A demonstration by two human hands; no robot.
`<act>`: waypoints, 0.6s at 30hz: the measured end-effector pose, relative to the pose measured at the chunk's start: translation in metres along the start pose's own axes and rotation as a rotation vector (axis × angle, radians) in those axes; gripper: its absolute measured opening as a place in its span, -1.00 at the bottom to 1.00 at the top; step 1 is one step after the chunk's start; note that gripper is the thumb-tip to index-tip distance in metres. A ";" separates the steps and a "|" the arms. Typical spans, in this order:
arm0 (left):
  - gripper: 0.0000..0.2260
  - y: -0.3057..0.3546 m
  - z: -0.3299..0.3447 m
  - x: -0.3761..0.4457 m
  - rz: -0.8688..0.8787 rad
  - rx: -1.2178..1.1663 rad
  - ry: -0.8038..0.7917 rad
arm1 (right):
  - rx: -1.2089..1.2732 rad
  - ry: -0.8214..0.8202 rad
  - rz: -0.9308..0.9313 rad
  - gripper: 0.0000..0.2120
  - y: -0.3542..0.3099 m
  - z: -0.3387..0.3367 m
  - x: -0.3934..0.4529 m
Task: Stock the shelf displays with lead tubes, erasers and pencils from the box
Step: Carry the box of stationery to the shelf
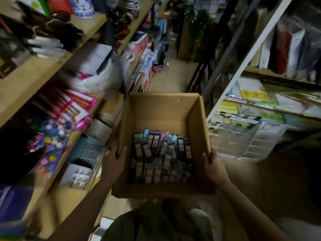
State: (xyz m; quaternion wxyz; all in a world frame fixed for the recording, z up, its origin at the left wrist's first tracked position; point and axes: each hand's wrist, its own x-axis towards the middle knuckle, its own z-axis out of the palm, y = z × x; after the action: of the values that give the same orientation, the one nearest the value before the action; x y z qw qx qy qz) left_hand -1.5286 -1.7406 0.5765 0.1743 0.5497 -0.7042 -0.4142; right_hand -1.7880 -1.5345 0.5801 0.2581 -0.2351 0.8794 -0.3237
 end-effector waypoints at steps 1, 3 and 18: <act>-0.68 0.008 0.004 0.013 0.002 0.007 0.014 | -0.005 -0.004 -0.019 -0.77 -0.004 -0.004 0.019; -0.68 0.021 0.014 0.037 -0.005 0.022 0.059 | -0.022 -0.021 -0.044 -0.79 -0.012 -0.009 0.058; -0.64 0.119 0.177 0.050 -0.452 -0.071 0.492 | -0.359 -0.465 -0.319 -0.64 -0.028 -0.066 0.331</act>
State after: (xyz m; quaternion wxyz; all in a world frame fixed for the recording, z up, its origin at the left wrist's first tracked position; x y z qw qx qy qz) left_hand -1.7445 -1.7115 0.5532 0.2618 0.7689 -0.4865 -0.3218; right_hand -2.0713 -1.7157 0.5427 0.3525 -0.4790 0.7921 -0.1374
